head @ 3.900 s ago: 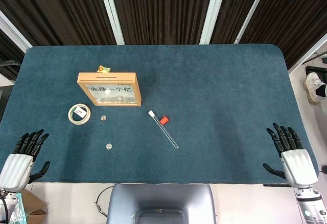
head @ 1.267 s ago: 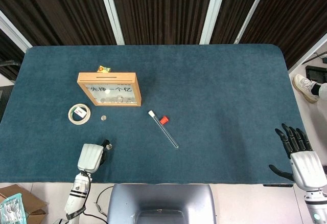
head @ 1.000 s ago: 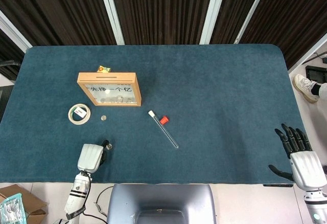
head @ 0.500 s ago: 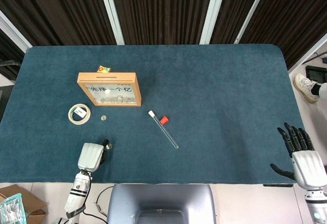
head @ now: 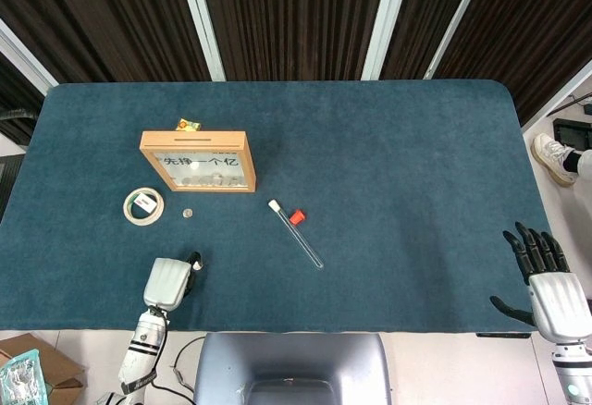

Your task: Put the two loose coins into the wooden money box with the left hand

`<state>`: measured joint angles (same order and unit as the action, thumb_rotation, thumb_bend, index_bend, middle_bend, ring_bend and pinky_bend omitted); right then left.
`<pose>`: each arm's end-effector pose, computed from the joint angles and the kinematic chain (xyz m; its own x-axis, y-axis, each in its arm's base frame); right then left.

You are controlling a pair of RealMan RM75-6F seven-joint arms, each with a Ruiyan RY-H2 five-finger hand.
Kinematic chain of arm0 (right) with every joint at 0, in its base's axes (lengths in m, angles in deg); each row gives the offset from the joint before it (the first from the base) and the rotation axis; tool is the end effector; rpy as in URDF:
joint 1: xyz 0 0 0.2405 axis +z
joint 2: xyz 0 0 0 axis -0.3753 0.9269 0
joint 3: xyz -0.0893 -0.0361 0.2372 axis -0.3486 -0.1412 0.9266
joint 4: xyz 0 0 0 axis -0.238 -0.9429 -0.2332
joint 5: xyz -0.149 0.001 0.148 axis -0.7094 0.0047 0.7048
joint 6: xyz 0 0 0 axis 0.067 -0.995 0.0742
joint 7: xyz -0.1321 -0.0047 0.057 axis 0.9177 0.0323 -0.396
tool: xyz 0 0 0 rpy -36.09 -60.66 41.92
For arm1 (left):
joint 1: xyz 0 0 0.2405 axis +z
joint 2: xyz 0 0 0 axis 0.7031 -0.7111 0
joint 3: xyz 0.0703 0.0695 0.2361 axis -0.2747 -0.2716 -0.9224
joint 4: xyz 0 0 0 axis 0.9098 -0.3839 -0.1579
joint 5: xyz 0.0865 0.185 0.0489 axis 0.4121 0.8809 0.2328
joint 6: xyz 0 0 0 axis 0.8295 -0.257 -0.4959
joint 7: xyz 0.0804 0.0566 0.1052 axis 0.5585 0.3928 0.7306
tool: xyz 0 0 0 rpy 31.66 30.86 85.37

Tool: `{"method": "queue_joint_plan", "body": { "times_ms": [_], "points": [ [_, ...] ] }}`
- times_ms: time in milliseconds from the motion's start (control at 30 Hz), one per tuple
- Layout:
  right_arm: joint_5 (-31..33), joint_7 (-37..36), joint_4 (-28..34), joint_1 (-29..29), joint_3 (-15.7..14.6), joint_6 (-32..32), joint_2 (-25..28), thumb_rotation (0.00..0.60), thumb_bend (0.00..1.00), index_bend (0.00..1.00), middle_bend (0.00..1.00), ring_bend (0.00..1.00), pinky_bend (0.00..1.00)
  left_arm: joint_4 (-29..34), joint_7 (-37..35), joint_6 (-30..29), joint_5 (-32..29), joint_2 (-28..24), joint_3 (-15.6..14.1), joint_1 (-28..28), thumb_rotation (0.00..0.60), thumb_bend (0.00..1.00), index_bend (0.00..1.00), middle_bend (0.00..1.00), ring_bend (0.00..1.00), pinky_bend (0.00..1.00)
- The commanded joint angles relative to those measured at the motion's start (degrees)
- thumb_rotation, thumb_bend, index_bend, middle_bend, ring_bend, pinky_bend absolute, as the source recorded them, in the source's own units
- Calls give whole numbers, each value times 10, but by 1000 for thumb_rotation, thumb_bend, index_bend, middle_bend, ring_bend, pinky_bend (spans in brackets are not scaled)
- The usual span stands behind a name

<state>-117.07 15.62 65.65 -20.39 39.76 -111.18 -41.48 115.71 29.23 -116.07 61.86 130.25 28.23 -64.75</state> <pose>-0.3077 -0.1580 0.1643 0.4507 0.0325 0.8921 -0.8902 -0.0586 0.4519 -0.2445 0.2514 -0.0664 0.5986 0.0486 0.7996 0.7862 -0.2270 -0.5748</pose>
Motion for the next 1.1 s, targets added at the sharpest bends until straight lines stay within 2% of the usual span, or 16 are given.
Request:
{"method": "queue_joint_plan", "body": {
  "times_ms": [33,433,767,1100],
  "points": [
    [0,1,0,0,0,0,0,600,114,0,0,0,0,5,6,4,-3,-1,-1,-1,600,418,413,1000,1000,1000],
    [0,1,0,0,0,1,0,600,114,0,0,0,0,16,28,14,-13,-5,-1,-4,600,417,416,1000,1000,1000],
    [0,-1,0,-1,-1,1,2,600,114,0,0,0,0,-7,29,6,-10,4,1,-8,600,416,545,1000,1000,1000],
    [0,-2,0,-1,-1,2,3,600,114,0,0,0,0,-11,20,-2,-6,5,2,-8,600,413,559,1000,1000,1000]
  ]
}}
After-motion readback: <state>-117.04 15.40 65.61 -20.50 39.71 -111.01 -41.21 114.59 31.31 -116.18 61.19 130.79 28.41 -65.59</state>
